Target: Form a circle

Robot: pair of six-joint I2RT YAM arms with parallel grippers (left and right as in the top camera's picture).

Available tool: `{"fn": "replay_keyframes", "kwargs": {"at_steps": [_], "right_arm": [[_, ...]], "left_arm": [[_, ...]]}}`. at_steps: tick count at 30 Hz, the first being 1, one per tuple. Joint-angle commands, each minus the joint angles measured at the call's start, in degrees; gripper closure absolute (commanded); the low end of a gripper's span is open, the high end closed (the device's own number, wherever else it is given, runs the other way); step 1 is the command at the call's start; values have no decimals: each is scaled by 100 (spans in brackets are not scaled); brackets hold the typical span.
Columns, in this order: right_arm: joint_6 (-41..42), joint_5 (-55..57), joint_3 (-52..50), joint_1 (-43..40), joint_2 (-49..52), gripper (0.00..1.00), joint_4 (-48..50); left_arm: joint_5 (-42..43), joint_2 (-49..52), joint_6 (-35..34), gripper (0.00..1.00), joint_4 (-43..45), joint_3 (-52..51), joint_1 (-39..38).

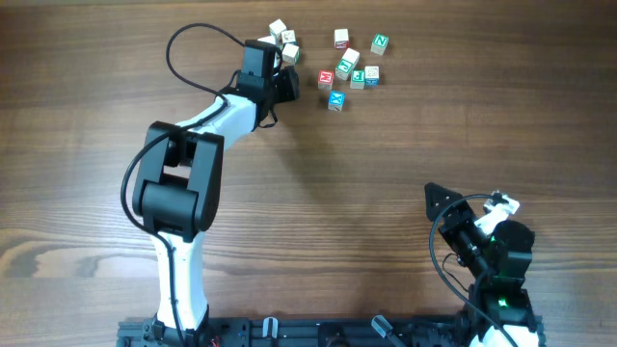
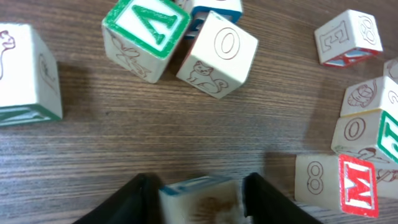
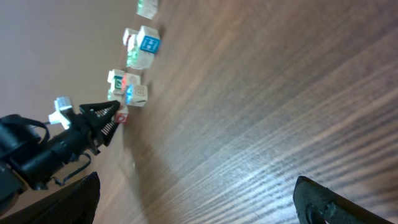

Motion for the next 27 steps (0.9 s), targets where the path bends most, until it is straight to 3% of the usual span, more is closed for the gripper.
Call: {"fn": "replay_keyframes", "kwargs": {"at_steps": [1,7,10,13,19,21,24,27], "right_arm": [[70,-46,4,13,160,0,39],[68,-46,4,13,168,0,37],[66,-46,4,13,168,0,37],[63,-44,4,13,168,0,37],[61,-92,4,13,168,0,33],[61,-92,4,13,168,1,35],[42,-92,4,13,168,0,33],[37,-92,4,13,168,0,33]], "left_arm": [[-24,151,66,55,-42,35,-26],[-240,28,81,75,-249,35,55],[-866,-354,107,76,-859,35,120],[-890,-881,656,75,-1633,35,160],[-1182,-1528,702,75,-3600,35,219],[-1182,-1526,704,79,-4177,-35,275],[-1182,-1526,743,87,-4391,-275,424],[-1043,-1526,994,88,-4133,-627,656]]}}
